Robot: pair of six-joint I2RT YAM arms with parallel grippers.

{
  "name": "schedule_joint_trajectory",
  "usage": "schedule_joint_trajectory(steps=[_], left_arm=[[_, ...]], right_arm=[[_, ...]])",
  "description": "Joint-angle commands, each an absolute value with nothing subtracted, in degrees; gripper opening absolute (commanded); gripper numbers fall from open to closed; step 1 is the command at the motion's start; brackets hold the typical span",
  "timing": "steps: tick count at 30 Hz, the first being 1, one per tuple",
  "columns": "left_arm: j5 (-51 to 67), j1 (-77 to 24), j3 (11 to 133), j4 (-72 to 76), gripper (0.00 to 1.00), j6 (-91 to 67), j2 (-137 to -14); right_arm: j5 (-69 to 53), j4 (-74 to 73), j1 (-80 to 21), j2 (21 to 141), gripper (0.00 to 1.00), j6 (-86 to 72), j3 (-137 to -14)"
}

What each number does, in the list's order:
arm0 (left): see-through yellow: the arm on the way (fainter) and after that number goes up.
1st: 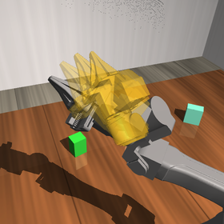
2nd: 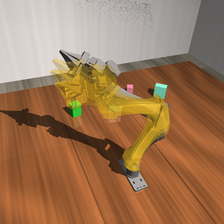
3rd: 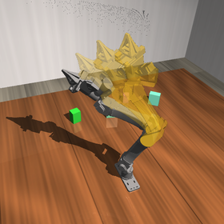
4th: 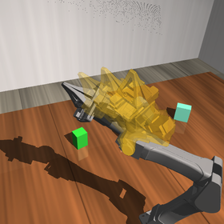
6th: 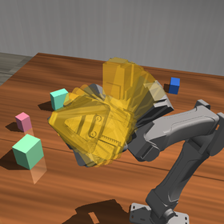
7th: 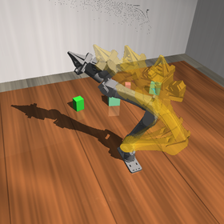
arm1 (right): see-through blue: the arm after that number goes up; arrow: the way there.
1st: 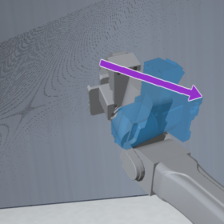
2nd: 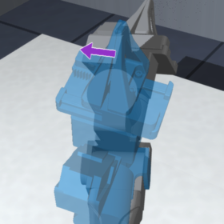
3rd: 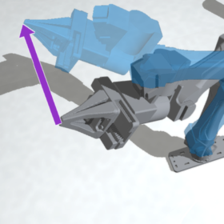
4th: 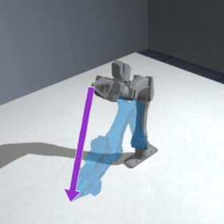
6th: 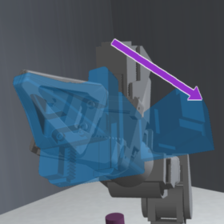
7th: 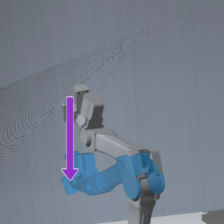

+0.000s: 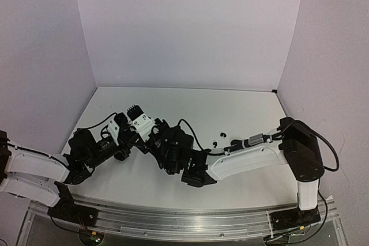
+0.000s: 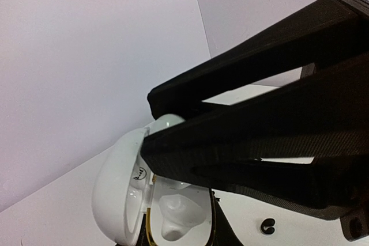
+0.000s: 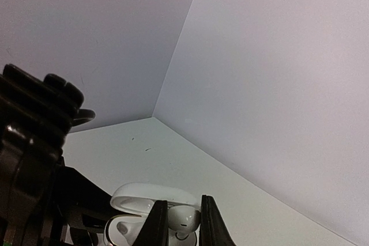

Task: Insert the wireless bluetooth earbuds into the charging case
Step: Insert the right earbud into the right side groove of the charging case.

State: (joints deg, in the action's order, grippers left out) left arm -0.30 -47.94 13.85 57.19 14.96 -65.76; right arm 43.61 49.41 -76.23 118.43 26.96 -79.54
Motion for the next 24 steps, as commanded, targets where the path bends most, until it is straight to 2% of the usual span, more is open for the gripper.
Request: schedule_joint_trajectory(steps=[1,8,24], left_arm=[[-0.37,-47.71,17.23,65.23,0.0,14.32,-64.6],[-0.26,-47.64,17.14,65.51,0.0,13.76,-64.67],[1.16,-47.04,17.47,65.05,0.0,13.05,-64.53]], right_arm=[[45.21,43.61,-76.39,120.95,0.14,26.08,-81.05],[45.72,43.51,-76.39,121.09,0.11,26.52,-81.57],[45.63,43.51,-76.39,120.76,0.17,27.77,-81.92]])
